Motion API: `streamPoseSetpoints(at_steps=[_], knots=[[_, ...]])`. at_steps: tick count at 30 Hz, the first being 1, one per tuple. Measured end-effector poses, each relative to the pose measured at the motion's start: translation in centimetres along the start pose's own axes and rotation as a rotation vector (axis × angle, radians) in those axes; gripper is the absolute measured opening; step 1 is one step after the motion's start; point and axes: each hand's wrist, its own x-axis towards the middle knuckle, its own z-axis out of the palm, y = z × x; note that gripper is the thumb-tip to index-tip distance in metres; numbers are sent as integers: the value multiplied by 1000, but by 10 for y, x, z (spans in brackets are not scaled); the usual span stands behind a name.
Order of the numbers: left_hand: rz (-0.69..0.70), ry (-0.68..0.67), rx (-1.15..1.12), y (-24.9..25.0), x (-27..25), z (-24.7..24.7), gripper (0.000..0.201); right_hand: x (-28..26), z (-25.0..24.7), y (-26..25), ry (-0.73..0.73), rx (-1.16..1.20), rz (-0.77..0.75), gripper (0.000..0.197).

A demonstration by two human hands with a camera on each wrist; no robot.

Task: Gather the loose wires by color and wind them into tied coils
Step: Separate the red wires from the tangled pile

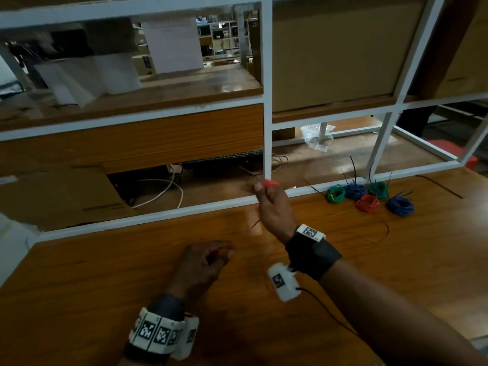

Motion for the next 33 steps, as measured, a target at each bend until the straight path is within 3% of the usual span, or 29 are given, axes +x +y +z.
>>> streamPoseSetpoints(at_steps=[2,4,7,13,17,21,24,27,29,31,33], knots=[[15,34,91,-1,-1,-16,20,-4,-9,14,-330,-319,49,23],[37,83,161,0,-1,-30,16,-16,-12,18,-695,-459,149,23],[68,87,186,0,-1,-46,12,-33,-6,18,-999,-496,198,40],[363,31,140,23,11,-69,13,-42,-4,-1,-1253,-172,277,44],[307,-51,-76,33,30,-84,19,-45,0,-8,-1383,209,370,37],[302,-126,-275,33,38,-71,33,-50,5,-35,-1494,379,279,35],[214,-32,-416,24,40,-54,47,-45,7,-48,-1358,725,246,34],[57,75,-414,10,35,-39,8,-31,8,-46,-989,1004,248,33],[28,128,-289,6,26,-24,32,-26,9,-41,-765,1127,260,37],[-20,110,-295,4,15,-9,27,-24,10,-47,-574,1277,347,39],[-61,84,-273,2,5,3,16,-22,10,-49,-423,1255,331,40]])
